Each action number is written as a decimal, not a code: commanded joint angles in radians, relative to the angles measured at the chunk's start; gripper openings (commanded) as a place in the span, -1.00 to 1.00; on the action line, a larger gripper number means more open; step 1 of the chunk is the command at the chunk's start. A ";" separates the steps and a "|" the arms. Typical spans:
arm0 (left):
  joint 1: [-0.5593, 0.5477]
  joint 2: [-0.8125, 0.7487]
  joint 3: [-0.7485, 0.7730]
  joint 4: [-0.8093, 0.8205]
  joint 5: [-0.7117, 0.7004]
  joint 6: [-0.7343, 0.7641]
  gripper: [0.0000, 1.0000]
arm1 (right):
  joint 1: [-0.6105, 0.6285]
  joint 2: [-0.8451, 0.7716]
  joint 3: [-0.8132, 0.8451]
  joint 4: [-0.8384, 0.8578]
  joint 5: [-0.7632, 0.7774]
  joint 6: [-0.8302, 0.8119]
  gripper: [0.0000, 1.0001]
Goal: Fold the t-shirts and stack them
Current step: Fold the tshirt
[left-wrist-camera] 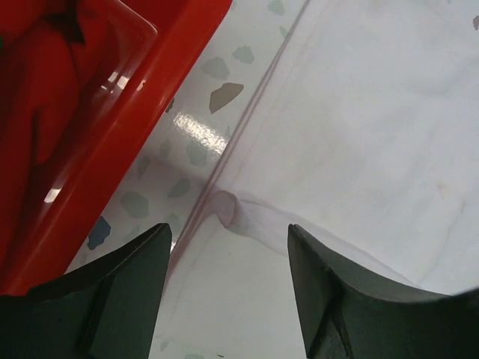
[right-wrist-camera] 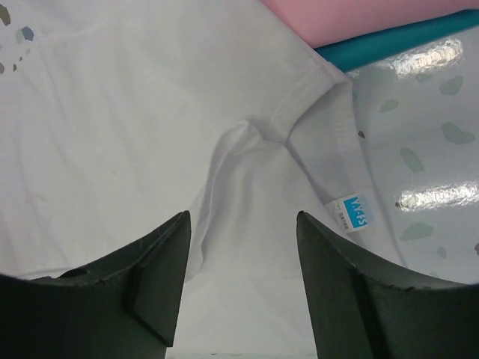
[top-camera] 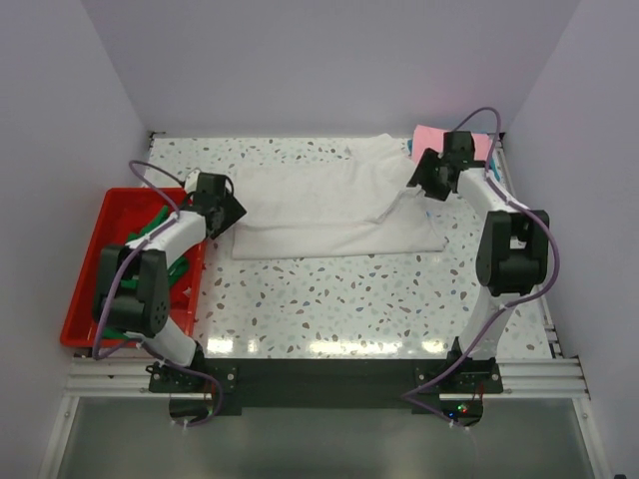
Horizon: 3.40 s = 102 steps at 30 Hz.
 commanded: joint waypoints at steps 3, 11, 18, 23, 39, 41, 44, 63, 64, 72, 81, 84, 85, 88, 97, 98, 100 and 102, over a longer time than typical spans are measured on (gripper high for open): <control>0.007 -0.115 0.008 0.060 0.020 0.033 0.37 | 0.005 -0.084 0.001 -0.006 0.026 -0.010 0.25; -0.084 -0.216 -0.163 0.092 0.025 -0.014 -0.31 | 0.142 -0.227 -0.269 0.098 0.117 0.018 -0.23; -0.131 -0.132 -0.172 0.131 0.026 -0.043 -0.87 | 0.218 -0.165 -0.269 0.112 0.146 0.029 -0.74; -0.127 -0.038 -0.100 0.142 0.020 -0.033 -0.90 | 0.231 -0.073 -0.219 0.109 0.135 0.027 -0.85; -0.024 0.100 -0.025 0.168 0.058 -0.017 -0.63 | 0.231 0.128 0.039 0.060 0.094 0.022 -0.85; -0.018 0.106 -0.022 0.166 0.060 -0.019 -0.55 | 0.229 0.154 0.060 0.063 0.067 0.025 -0.85; -0.012 0.103 -0.020 0.171 0.066 -0.017 -0.32 | 0.231 0.171 0.090 0.083 0.027 0.039 -0.83; -0.010 -0.203 -0.102 0.045 0.005 -0.033 0.58 | 0.206 0.040 0.145 0.037 0.065 0.064 -0.08; -0.021 -0.243 -0.123 0.033 -0.013 -0.045 0.57 | 0.203 0.012 0.121 0.029 0.085 0.071 -0.07; -0.121 -0.369 -0.284 -0.047 -0.184 -0.169 0.37 | 0.118 -0.377 -0.335 0.027 0.145 0.142 0.04; -0.119 -0.317 -0.339 0.040 -0.195 -0.168 0.36 | 0.028 -0.539 -0.568 0.020 0.162 0.113 0.29; -0.110 -0.270 -0.337 0.077 -0.178 -0.158 0.31 | 0.016 -0.525 -0.587 0.032 0.169 0.116 0.29; -0.110 -0.259 -0.337 0.085 -0.175 -0.157 0.29 | 0.011 -0.513 -0.591 0.037 0.171 0.117 0.29; -0.107 -0.213 -0.330 0.112 -0.164 -0.152 0.22 | -0.001 -0.488 -0.602 0.057 0.177 0.124 0.29; -0.096 -0.132 -0.333 0.180 -0.153 -0.122 0.02 | -0.013 -0.382 -0.588 0.113 0.185 0.133 0.28; -0.096 -0.129 -0.331 0.181 -0.155 -0.122 0.00 | -0.015 -0.373 -0.582 0.118 0.186 0.133 0.27; -0.095 -0.115 -0.333 0.183 -0.153 -0.120 -0.10 | -0.013 -0.343 -0.575 0.123 0.188 0.133 0.26; -0.095 -0.106 -0.331 0.183 -0.153 -0.119 -0.19 | -0.015 -0.323 -0.568 0.127 0.191 0.133 0.25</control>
